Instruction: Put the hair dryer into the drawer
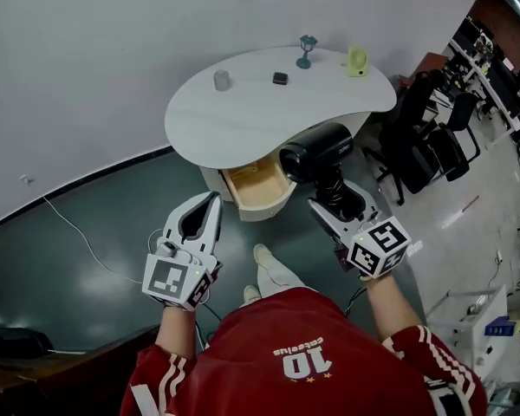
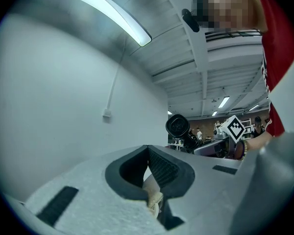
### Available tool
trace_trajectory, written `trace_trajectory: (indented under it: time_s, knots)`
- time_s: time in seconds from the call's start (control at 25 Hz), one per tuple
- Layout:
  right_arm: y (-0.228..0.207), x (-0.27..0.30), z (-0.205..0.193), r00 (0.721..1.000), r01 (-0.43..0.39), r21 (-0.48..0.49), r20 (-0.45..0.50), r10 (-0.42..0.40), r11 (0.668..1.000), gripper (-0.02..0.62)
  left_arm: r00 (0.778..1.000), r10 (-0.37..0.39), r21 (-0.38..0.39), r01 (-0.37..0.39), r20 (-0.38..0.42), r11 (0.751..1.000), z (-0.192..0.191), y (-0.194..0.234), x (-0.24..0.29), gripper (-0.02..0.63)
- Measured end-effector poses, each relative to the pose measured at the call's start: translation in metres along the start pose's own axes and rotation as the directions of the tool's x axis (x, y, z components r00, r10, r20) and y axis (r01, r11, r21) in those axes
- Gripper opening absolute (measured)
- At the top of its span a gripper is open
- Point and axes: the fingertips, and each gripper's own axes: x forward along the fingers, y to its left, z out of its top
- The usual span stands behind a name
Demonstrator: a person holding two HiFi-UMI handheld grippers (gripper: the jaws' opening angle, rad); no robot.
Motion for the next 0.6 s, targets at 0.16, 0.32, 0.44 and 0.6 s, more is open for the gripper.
trace_trajectory:
  time_s: [0.16, 0.32, 0.44, 0.6]
  knots:
    - [-0.018, 0.025, -0.016, 0.998, -0.032, -0.012, -0.049, 0.031, 0.999, 0.282, 1.0, -0.004, 0.003, 0.004, -0.022, 1.0, -0.007, 0.003, 0.017, 0.003]
    - [-0.038, 0.044, -0.031, 0.995, -0.054, -0.009, -0.08, 0.053, 0.999, 0.284, 0.999, -0.012, 0.025, 0.013, -0.035, 1.0, -0.014, 0.006, 0.039, 0.003]
    - [-0.048, 0.057, -0.049, 0.991, -0.072, 0.011, -0.114, 0.073, 0.997, 0.282, 0.998, -0.005, 0.045, 0.008, -0.056, 0.999, -0.021, 0.008, 0.049, 0.003]
    - [-0.063, 0.072, -0.08, 0.975, -0.1, 0.008, -0.197, 0.1, 0.995, 0.282, 0.998, 0.012, 0.019, -0.011, -0.064, 1.0, -0.029, 0.014, 0.067, 0.003]
